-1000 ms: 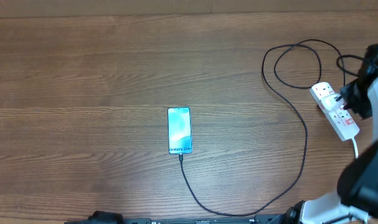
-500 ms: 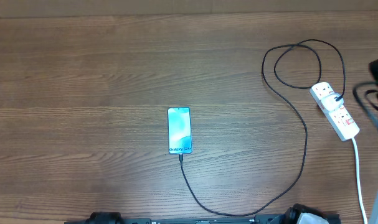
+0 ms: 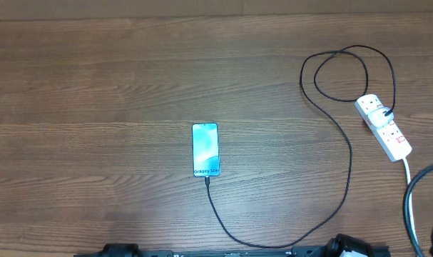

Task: Plug charger to phone and switch on socket

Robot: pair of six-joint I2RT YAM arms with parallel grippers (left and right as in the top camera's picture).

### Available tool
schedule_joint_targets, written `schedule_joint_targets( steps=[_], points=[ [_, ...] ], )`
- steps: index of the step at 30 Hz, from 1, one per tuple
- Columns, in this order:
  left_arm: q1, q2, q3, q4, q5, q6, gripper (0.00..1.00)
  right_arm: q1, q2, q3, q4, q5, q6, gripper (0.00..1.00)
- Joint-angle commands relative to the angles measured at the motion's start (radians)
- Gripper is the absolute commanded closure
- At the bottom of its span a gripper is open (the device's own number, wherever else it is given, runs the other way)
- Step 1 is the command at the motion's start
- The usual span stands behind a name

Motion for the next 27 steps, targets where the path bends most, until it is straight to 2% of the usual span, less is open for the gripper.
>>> schedule_joint_targets(
  steps=[1,7,23,27],
  points=[
    [0.011,-0.007,-0.002,-0.001,-0.006,-0.002,0.00,0.016,-0.061,0.002,-0.065,-0.011,-0.144,0.96],
    [0.011,-0.007,-0.002,-0.001,-0.006,-0.002,0.00,0.111,-0.164,0.001,-0.080,-0.012,-0.146,0.95],
    [0.010,-0.007,-0.002,-0.001,-0.006,-0.002,0.00,0.346,-0.513,0.000,-0.137,0.092,-0.443,0.95],
    [0.010,-0.007,-0.002,-0.001,-0.006,-0.002,0.00,0.353,-0.600,0.001,-0.150,0.200,-0.479,0.96]
  ],
)
